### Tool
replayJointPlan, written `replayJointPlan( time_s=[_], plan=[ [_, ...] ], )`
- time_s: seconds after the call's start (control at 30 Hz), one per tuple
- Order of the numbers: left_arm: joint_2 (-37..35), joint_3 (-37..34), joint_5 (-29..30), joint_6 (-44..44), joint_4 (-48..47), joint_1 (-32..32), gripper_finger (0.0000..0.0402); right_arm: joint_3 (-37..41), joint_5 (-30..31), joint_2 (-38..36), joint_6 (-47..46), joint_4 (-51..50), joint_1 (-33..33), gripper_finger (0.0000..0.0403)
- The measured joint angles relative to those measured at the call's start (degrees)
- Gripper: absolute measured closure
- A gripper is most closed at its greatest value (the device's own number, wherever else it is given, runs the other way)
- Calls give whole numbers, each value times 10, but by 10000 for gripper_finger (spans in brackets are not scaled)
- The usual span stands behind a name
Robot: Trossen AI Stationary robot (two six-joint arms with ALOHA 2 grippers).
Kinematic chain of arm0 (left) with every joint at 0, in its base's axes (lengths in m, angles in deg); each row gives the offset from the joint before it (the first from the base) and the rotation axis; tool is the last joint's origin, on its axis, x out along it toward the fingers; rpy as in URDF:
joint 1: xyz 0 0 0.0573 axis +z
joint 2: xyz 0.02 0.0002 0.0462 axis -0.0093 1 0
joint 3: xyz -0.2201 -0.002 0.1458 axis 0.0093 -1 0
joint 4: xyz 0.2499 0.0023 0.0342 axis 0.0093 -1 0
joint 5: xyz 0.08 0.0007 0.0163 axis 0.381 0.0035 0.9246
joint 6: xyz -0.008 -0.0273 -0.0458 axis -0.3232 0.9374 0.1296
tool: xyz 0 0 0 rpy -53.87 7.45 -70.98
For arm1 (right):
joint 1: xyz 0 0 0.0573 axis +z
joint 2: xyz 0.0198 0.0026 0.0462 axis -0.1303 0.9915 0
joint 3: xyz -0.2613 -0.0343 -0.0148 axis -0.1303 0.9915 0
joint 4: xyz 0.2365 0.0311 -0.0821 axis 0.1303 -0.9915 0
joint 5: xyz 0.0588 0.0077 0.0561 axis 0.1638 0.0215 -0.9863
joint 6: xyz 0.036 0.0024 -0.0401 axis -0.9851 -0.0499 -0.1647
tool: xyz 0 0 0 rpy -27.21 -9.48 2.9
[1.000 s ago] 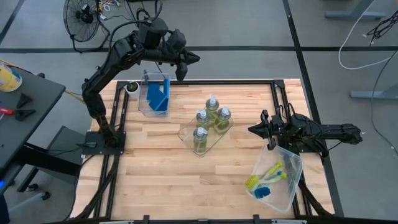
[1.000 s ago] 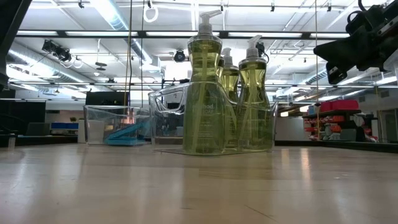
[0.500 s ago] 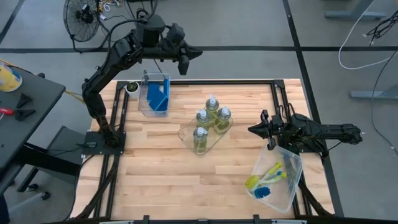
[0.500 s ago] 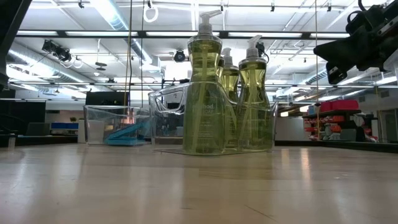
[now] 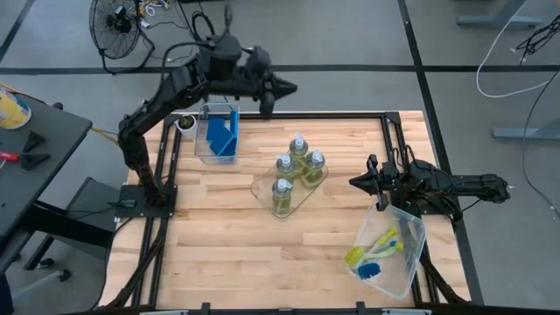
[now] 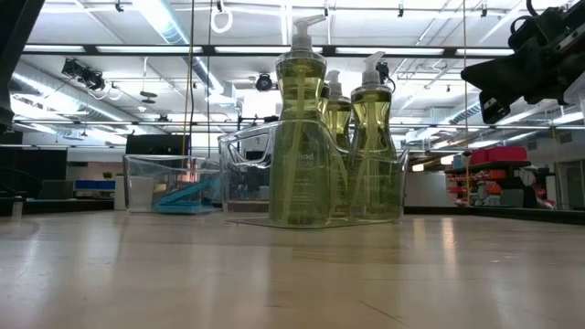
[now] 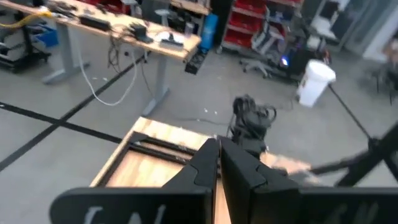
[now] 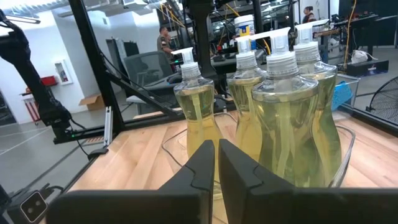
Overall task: Pick & Place Kitchen Sink Supplies
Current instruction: Return to Home Position
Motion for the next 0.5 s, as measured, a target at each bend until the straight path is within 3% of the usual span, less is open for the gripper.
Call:
replayJointPlan(
  time_s=[0.2, 0.5],
  plan=[
    [0, -3, 5, -90, 4, -36, 381, 0, 0, 0, 0, 0, 0, 376],
    [-7, -3, 26, -94, 29, -81, 372, 0, 0, 0, 0, 0, 0, 376]
  ],
)
